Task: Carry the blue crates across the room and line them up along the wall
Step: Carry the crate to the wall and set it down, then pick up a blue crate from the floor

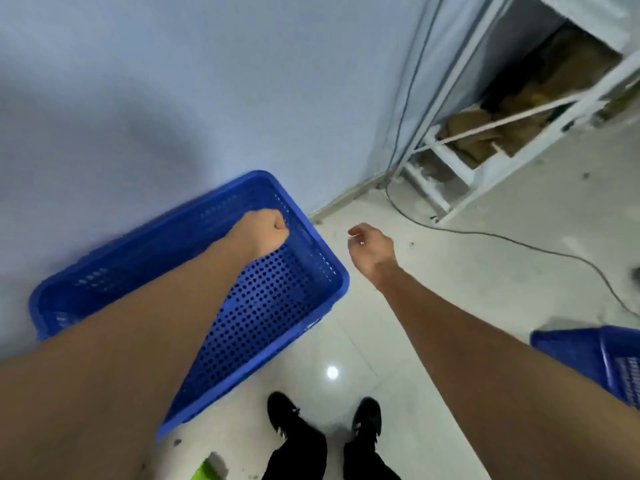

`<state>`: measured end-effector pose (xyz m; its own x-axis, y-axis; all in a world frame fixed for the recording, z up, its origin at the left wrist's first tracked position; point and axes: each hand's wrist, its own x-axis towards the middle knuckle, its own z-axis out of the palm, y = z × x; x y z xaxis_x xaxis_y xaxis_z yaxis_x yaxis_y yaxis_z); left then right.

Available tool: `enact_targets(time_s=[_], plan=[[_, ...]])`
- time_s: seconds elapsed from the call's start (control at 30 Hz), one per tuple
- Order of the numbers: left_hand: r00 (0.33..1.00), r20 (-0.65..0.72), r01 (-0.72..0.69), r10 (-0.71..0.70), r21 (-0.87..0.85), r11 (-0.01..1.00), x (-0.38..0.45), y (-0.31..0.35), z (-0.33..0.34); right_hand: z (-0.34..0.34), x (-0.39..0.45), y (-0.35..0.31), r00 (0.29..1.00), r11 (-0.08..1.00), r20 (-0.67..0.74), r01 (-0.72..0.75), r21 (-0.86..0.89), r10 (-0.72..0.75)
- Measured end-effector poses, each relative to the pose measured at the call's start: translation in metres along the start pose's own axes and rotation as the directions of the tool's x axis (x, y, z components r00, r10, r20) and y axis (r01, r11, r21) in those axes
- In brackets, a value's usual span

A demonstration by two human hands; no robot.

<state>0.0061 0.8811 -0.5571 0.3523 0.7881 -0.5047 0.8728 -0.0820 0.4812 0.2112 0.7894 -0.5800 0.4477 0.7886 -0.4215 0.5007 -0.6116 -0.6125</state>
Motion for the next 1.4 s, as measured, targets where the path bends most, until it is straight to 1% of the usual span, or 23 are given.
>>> enact_targets(time_s=[0.07,0.1,0.17,0.2,0.27,0.3,0.37,0.43,0.53,0.6,0.67,0.77,0.83,0.93,1.03,1.17,1.27,1.33,1.4], plan=[[0.991,0.032,-0.127,0.126,0.042,0.991,0.001,0.078,0.021,-0.036,-0.019,0.023,0.994,0.985,-0.046,-0.097,0.144,0.104],[0.981,0.068,-0.189,0.184,0.073,0.979,-0.004,0.112,0.035,-0.054,-0.027,0.037,0.99,0.975,-0.07,-0.11,0.195,0.125],[0.934,0.16,-0.347,0.319,0.199,0.916,-0.015,0.185,0.075,-0.109,-0.052,0.086,0.973,0.954,-0.127,-0.155,0.257,0.193],[0.926,0.161,-0.371,0.341,0.231,0.899,-0.016,0.189,0.079,-0.114,-0.057,0.094,0.971,0.951,-0.124,-0.167,0.259,0.204],[0.903,0.172,-0.428,0.394,0.277,0.86,-0.02,0.228,0.109,-0.161,-0.081,0.142,0.945,0.929,-0.171,-0.221,0.297,0.28],[0.897,0.198,-0.439,0.395,0.303,0.846,-0.026,0.246,0.121,-0.183,-0.094,0.166,0.927,0.916,-0.204,-0.241,0.321,0.316],[0.862,0.273,-0.504,0.427,0.364,0.784,-0.043,0.308,0.163,-0.248,-0.134,0.24,0.861,0.879,-0.288,-0.305,0.366,0.418],[0.83,0.331,-0.554,0.45,0.389,0.736,-0.063,0.364,0.201,-0.296,-0.173,0.315,0.794,0.842,-0.342,-0.361,0.402,0.503],[0.764,0.399,-0.643,0.507,0.409,0.647,-0.087,0.444,0.266,-0.353,-0.236,0.415,0.665,0.762,-0.4,-0.434,0.48,0.631],[0.702,0.457,-0.712,0.547,0.42,0.563,-0.103,0.502,0.311,-0.384,-0.273,0.476,0.563,0.686,-0.415,-0.448,0.573,0.714],[0.638,0.506,-0.77,0.581,0.406,0.492,-0.122,0.562,0.352,-0.411,-0.311,0.524,0.461,0.61,-0.42,-0.43,0.665,0.782],[0.551,0.559,-0.834,0.62,0.383,0.397,-0.147,0.648,0.41,-0.438,-0.357,0.584,0.344,0.536,-0.423,-0.383,0.752,0.838],[0.5,0.597,-0.865,0.627,0.363,0.345,-0.164,0.695,0.448,-0.449,-0.379,0.621,0.287,0.472,-0.386,-0.358,0.806,0.877],[0.437,0.681,-0.899,0.588,0.303,0.317,-0.179,0.744,0.498,-0.462,-0.398,0.664,0.209,0.357,-0.303,-0.306,0.882,0.93],[0.405,0.726,-0.912,0.556,0.281,0.298,-0.172,0.778,0.537,-0.475,-0.404,0.689,0.183,0.275,-0.231,-0.275,0.921,0.956],[0.432,0.747,-0.899,0.506,0.315,0.303,-0.132,0.815,0.593,-0.496,-0.388,0.733,0.19,0.22,-0.171,-0.278,0.935,0.967],[0.464,0.765,-0.884,0.447,0.367,0.29,-0.101,0.843,0.638,-0.517,-0.374,0.771,0.175,0.199,-0.153,-0.287,0.937,0.973],[0.475,0.766,-0.878,0.432,0.38,0.292,-0.09,0.857,0.658,-0.529,-0.363,0.795,0.211,0.216,-0.148,-0.346,0.913,0.966],[0.468,0.785,-0.88,0.407,0.368,0.302,-0.088,0.869,0.679,-0.539,-0.357,0.815,0.235,0.215,-0.131,-0.382,0.899,0.963]])
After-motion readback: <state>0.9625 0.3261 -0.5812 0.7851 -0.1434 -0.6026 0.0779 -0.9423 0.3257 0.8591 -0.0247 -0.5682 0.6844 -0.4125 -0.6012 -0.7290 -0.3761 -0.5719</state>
